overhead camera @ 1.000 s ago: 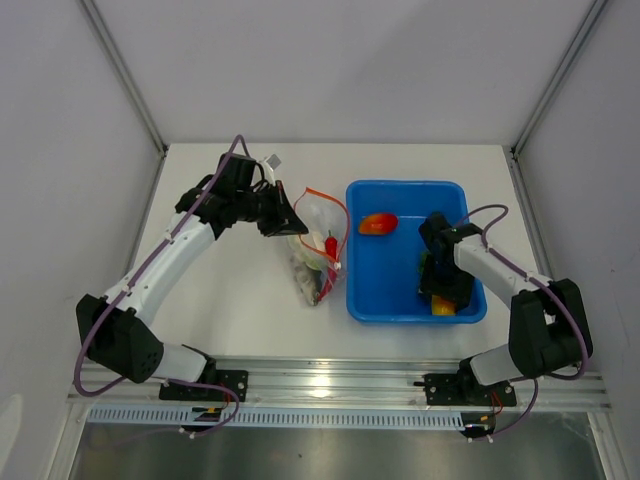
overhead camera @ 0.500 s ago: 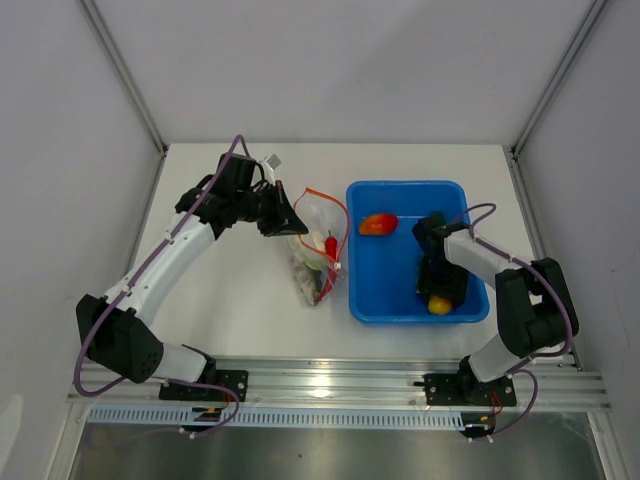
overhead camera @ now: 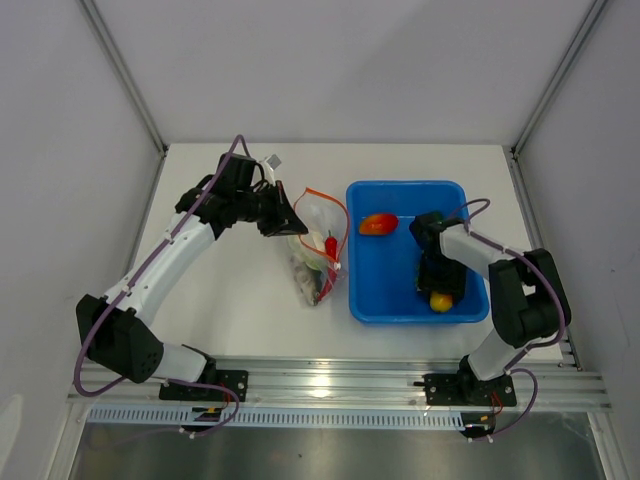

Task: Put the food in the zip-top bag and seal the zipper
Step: Pick up the fake fruit from the bin.

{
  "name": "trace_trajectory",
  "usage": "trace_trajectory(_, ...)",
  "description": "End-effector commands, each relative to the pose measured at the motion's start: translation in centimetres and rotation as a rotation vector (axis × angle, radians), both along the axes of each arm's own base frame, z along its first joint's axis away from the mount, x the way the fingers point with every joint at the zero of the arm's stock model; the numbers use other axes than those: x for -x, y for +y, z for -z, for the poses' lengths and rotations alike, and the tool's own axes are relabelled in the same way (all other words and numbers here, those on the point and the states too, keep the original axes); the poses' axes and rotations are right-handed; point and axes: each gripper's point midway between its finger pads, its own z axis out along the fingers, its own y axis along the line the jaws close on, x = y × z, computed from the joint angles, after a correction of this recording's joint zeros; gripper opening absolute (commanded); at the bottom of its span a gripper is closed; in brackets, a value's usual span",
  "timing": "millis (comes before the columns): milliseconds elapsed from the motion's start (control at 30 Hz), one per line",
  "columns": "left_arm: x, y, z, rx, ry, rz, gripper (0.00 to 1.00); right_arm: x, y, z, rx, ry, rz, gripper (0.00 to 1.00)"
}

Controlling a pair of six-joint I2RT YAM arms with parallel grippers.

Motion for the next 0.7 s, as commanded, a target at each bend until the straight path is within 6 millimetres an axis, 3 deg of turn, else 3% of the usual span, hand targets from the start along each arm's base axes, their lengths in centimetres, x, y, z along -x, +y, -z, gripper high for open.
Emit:
trace_trajectory(0, -0.1, 0.1, -0.6, 0.001, -0.036, 0.009, 0.00, -3.0, 0.8, 1.1, -0.021, -0.085, -0.011, 0.13)
trace_trajectory(100, -0.1, -0.1, -0.3, 0.013, -0.027, 0.006, 0.01, -3.8, 0.9, 0.3, -0.019, -0.108, -0.025, 0.00)
trace_trajectory(300, -0.1, -0.2, -0.3, 0.019, -0.018, 0.002, 0.01, -5.4, 1.5, -1.6, -0.042, -0.150, -0.044, 0.00)
trace_trajectory(533, -0.4, -0.3, -0.5, 0.020, -0.024, -0.001, 0.01, -8.0, 2.8, -5.2, -0.090, -0.226, -0.068, 0.00)
trace_trajectory(667, -0.5, -0.4, -0.5, 0.018, -0.015, 0.003, 0.00, -9.6, 4.0, -8.4, -0.145, -0.281, -0.080, 0.00)
